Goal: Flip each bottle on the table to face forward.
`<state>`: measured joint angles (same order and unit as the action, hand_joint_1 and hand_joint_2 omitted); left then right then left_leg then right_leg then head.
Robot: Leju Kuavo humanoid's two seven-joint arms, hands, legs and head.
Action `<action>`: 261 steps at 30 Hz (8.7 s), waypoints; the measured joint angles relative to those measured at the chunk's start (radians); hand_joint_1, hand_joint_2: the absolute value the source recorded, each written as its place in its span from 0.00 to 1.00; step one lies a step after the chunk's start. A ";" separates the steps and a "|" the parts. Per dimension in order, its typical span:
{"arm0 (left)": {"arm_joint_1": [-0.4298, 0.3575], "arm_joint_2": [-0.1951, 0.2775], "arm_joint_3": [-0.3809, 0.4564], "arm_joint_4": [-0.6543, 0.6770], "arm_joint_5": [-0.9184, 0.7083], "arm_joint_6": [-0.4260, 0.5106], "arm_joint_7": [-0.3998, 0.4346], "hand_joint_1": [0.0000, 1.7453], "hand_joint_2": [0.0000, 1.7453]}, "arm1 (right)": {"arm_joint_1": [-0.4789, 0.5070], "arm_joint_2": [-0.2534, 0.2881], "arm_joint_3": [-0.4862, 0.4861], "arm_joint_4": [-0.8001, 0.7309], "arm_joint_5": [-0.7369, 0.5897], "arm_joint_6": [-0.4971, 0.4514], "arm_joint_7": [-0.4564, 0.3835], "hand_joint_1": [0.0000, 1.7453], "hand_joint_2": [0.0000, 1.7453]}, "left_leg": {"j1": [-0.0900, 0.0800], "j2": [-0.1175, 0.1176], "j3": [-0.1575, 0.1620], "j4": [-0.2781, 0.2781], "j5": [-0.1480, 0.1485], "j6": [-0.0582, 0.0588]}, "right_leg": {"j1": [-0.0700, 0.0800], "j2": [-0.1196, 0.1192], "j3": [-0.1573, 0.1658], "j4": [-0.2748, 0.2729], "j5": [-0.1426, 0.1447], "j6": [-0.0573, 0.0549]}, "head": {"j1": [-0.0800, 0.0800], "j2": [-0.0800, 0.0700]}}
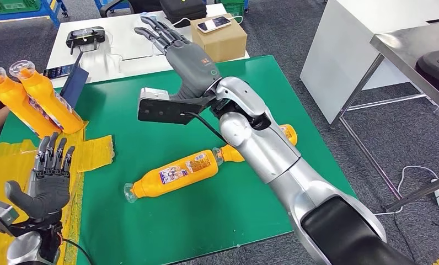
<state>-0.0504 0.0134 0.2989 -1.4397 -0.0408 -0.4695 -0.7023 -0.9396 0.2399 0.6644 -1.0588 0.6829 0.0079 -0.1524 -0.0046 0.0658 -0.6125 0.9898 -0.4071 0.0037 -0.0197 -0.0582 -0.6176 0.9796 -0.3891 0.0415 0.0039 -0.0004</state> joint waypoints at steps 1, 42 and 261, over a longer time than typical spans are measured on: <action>0.000 0.000 0.004 -0.002 0.000 -0.003 0.000 0.00 0.00 | -0.001 -0.002 -0.001 0.009 -0.001 0.014 -0.007 0.00 1.00 | 0.000 0.000 0.000 0.000 0.000 0.000 | 0.000 0.000 0.000 0.000 0.000 0.000 | 0.000 0.000; -0.027 0.002 0.022 0.006 -0.003 -0.003 0.000 0.00 0.00 | 0.102 0.098 0.197 0.575 0.078 0.043 -0.065 0.00 1.00 | 0.002 0.000 -0.002 0.000 0.000 -0.001 | 0.002 0.000 -0.002 0.000 0.000 0.000 | 0.000 0.000; 0.168 0.426 -0.110 0.069 -0.212 0.328 0.003 0.00 0.00 | -0.053 -0.627 0.361 0.075 -0.498 0.389 0.066 0.00 1.00 | 0.000 -0.004 -0.001 0.000 0.000 -0.001 | 0.001 -0.003 0.000 0.000 0.000 0.000 | 0.000 0.000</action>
<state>0.1172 0.4395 0.1888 -1.3702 -0.2528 -0.1413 -0.6992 -0.9923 -0.3875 1.0255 -0.9833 0.1845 0.3965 -0.0864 -0.0043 0.0621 -0.6138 0.9901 -0.4070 0.0031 -0.0192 -0.0612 -0.6177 0.9797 -0.3889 0.0417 0.0036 -0.0004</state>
